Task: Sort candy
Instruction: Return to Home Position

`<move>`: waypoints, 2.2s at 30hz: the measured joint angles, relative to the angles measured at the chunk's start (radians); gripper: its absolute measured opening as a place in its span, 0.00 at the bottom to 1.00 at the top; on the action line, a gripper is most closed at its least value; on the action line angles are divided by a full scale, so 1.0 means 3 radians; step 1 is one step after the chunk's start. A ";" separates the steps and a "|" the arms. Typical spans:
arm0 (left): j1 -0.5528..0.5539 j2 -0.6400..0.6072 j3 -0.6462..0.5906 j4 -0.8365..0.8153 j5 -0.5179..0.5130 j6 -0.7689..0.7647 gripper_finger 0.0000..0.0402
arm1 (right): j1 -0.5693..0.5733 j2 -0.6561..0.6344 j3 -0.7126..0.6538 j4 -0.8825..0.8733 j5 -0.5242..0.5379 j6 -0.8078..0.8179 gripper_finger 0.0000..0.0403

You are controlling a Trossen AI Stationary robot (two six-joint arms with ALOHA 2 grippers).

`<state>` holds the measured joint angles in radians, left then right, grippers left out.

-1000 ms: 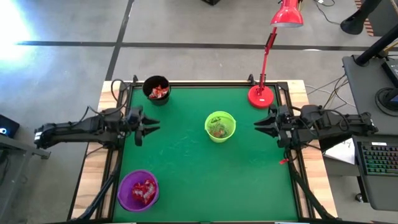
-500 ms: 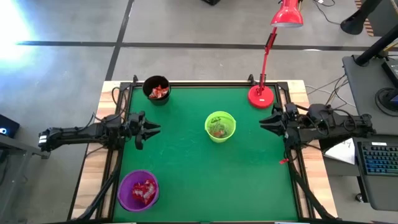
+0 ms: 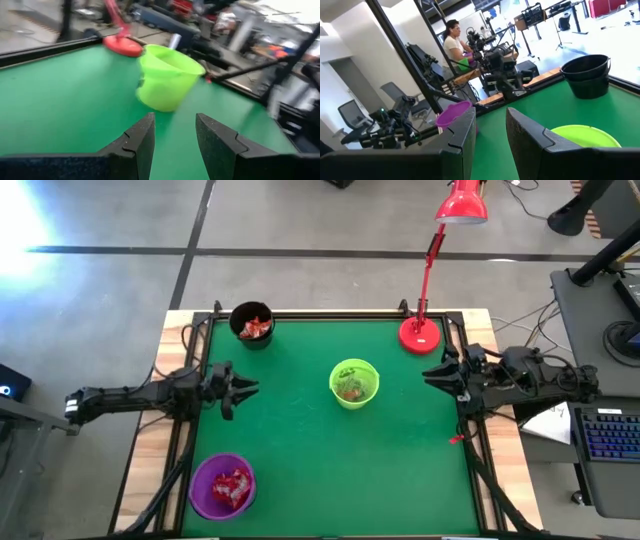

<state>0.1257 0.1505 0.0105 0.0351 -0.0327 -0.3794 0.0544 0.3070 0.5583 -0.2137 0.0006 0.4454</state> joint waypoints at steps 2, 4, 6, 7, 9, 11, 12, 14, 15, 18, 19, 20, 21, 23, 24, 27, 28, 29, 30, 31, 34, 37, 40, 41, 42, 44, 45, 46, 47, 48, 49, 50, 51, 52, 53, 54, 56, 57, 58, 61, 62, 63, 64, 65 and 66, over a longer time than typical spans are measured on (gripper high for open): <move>0.0001 0.0018 0.0001 -0.0010 -0.0152 -0.0052 0.31 | 0.0000 0.0000 0.0000 -0.0012 0.0000 0.0000 0.25; 0.0001 0.0058 0.0008 -0.0025 -0.0198 -0.0085 0.31 | 0.0000 0.0001 0.0000 -0.0051 0.0000 0.0000 0.25; 0.0001 0.0084 0.0009 -0.0029 -0.0200 -0.0088 0.31 | -0.0003 0.0009 0.0001 -0.0137 0.0010 -0.0068 0.25; 0.0001 0.0102 0.0009 -0.0030 -0.0202 -0.0088 0.31 | -0.0003 0.0012 0.0001 -0.0191 0.0013 -0.0160 0.25; 0.0001 0.0144 0.0009 -0.0034 -0.0201 -0.0076 0.31 | -0.0003 0.0011 0.0001 -0.0325 0.0007 -0.0267 0.25; 0.0001 0.0195 0.0009 -0.0035 -0.0201 -0.0076 0.31 | 0.0000 0.0011 0.0001 -0.0425 0.0004 -0.0137 0.25; 0.0001 0.0220 0.0009 -0.0036 -0.0202 -0.0073 0.31 | 0.0000 0.0010 0.0001 -0.0453 0.0005 -0.0086 0.25; 0.0001 0.0269 0.0009 -0.0037 -0.0204 -0.0063 0.31 | 0.0000 0.0010 0.0001 -0.0456 0.0004 -0.0056 0.25; 0.0001 0.0292 0.0009 -0.0040 -0.0201 -0.0090 0.31 | -0.0001 0.0009 0.0001 -0.0446 0.0004 -0.0024 0.25; 0.0001 0.0338 0.0035 -0.0071 -0.0209 -0.0333 0.31 | -0.0001 0.0010 0.0001 -0.0334 0.0006 0.0149 0.25; 0.0001 0.0342 0.0051 -0.0085 -0.0218 -0.0345 0.31 | -0.0001 0.0010 0.0001 -0.0300 0.0005 0.0216 0.25; 0.0001 0.0342 0.0079 -0.0088 -0.0219 -0.0314 0.31 | -0.0001 0.0009 0.0002 -0.0286 0.0003 0.0262 0.25; 0.0001 0.0334 0.0117 -0.0076 -0.0219 -0.0257 0.31 | -0.0001 0.0008 0.0003 -0.0282 0.0003 0.0297 0.25; 0.0001 0.0298 0.0196 -0.0056 -0.0219 -0.0151 0.31 | -0.0001 0.0006 0.0003 -0.0287 -0.0003 0.0348 0.25; 0.0001 0.0278 0.0243 -0.0051 -0.0218 -0.0095 0.31 | 0.0000 0.0005 0.0003 -0.0298 -0.0003 0.0348 0.25; 0.0001 0.0201 0.0365 -0.0039 -0.0217 0.0068 0.31 | 0.0000 0.0003 0.0003 -0.0338 -0.0001 0.0248 0.25; 0.0001 0.0171 0.0394 -0.0034 -0.0217 0.0101 0.31 | 0.0000 0.0003 0.0003 -0.0346 -0.0001 0.0216 0.25; 0.0001 0.0142 0.0413 -0.0038 -0.0216 0.0118 0.31 | -0.0001 0.0002 0.0003 -0.0345 -0.0001 0.0207 0.25; 0.0001 0.0114 0.0420 -0.0074 -0.0216 0.0121 0.31 | 0.0000 -0.0001 0.0003 -0.0345 -0.0001 0.0188 0.25; 0.0001 0.0089 0.0420 -0.0128 -0.0215 0.0100 0.31 | -0.0001 -0.0013 0.0003 -0.0345 0.0000 0.0165 0.25; 0.0001 0.0020 0.0406 -0.0304 -0.0139 0.0028 0.31 | -0.0001 -0.0093 0.0004 -0.0399 -0.0001 0.0054 0.25; 0.0001 -0.0043 0.0368 -0.0330 0.0009 0.0038 0.31 | -0.0001 -0.0235 0.0022 -0.0587 -0.0002 0.0064 0.25; 0.0001 -0.0110 0.0361 -0.0319 0.0054 0.0158 0.31 | -0.0001 -0.0405 0.0027 -0.0576 -0.0008 0.0009 0.25; 0.0001 -0.0130 0.0357 -0.0320 0.0056 0.0196 0.31 | -0.0001 -0.0463 0.0030 -0.0562 -0.0025 -0.0018 0.25; 0.0001 -0.0149 0.0351 -0.0325 0.0056 0.0239 0.31 | -0.0001 -0.0520 0.0031 -0.0552 -0.0030 -0.0041 0.25; 0.0001 -0.0182 0.0349 -0.0327 0.0056 0.0314 0.31 | -0.0001 -0.0637 0.0032 -0.0552 -0.0032 -0.0124 0.25; 0.0001 -0.0194 0.0343 -0.0326 0.0055 0.0349 0.31 | -0.0001 -0.0695 0.0031 -0.0554 -0.0032 -0.0169 0.25; 0.0001 -0.0204 0.0332 -0.0325 0.0055 0.0372 0.31 | -0.0001 -0.0752 0.0031 -0.0564 -0.0033 -0.0205 0.25; 0.0001 -0.0212 0.0316 -0.0333 0.0055 0.0386 0.31 | -0.0001 -0.0812 0.0031 -0.0575 -0.0033 -0.0237 0.25; 0.0001 -0.0219 0.0297 -0.0355 0.0055 0.0389 0.31 | -0.0001 -0.0877 0.0031 -0.0592 -0.0034 -0.0272 0.25; 0.0001 -0.0226 0.0272 -0.0366 0.0054 0.0389 0.31 | -0.0001 -0.0938 0.0031 -0.0601 -0.0037 -0.0319 0.25; 0.0001 -0.0227 0.0250 -0.0378 0.0054 0.0388 0.31 | -0.0001 -0.0993 0.0031 -0.0613 -0.0040 -0.0346 0.25; 0.0001 -0.0228 0.0220 -0.0377 0.0053 0.0383 0.31 | 0.0000 -0.1012 0.0039 -0.0607 -0.0040 -0.0365 0.25; 0.0001 -0.0231 0.0197 -0.0381 0.0052 0.0373 0.31 | 0.0000 -0.1017 0.0039 -0.0631 -0.0039 -0.0390 0.25; 0.0001 -0.0237 0.0175 -0.0379 0.0052 0.0370 0.31 | 0.0000 -0.1017 0.0045 -0.0698 -0.0041 -0.0426 0.25; 0.0001 -0.0244 0.0155 -0.0356 0.0052 0.0366 0.31 | -0.0001 -0.1011 0.0068 -0.0704 -0.0068 -0.0473 0.25; 0.0001 -0.0272 0.0124 -0.0303 0.0050 0.0365 0.31 | 0.0000 -0.0968 0.0112 -0.0616 -0.0119 -0.0518 0.25; 0.0001 -0.0287 0.0108 -0.0292 0.0051 0.0365 0.31 | 0.0000 -0.0964 0.0121 -0.0622 -0.0128 -0.0520 0.25; 0.0001 -0.0295 0.0093 -0.0283 0.0050 0.0365 0.31 | 0.0000 -0.0962 0.0119 -0.0651 -0.0132 -0.0522 0.25; 0.0001 -0.0303 0.0080 -0.0252 0.0054 0.0384 0.31 | -0.0001 -0.0976 0.0119 -0.0659 -0.0260 -0.0558 0.25; 0.0001 -0.0303 0.0079 -0.0252 0.0053 0.0392 0.31 | -0.0001 -0.1003 0.0122 -0.0641 -0.0321 -0.0579 0.25; 0.0000 -0.0303 0.0079 -0.0252 0.0055 0.0407 0.31 | -0.0001 -0.1017 0.0122 -0.0643 -0.0366 -0.0596 0.25; 0.0001 -0.0303 0.0079 -0.0252 0.0052 0.0415 0.31 | 0.0000 -0.1018 0.0119 -0.0659 -0.0377 -0.0617 0.25; 0.0001 -0.0303 0.0079 -0.0252 0.0054 0.0420 0.31 | 0.0000 -0.1018 0.0119 -0.0661 -0.0379 -0.0654 0.25; 0.0001 -0.0299 0.0079 -0.0252 0.0052 0.0422 0.31 | 0.0000 -0.1018 0.0125 -0.0648 -0.0378 -0.0694 0.25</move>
<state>0.1261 0.0608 0.0341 -0.0406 -0.0169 -0.2528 0.0544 0.0017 0.5957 -0.4081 -0.1127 0.2371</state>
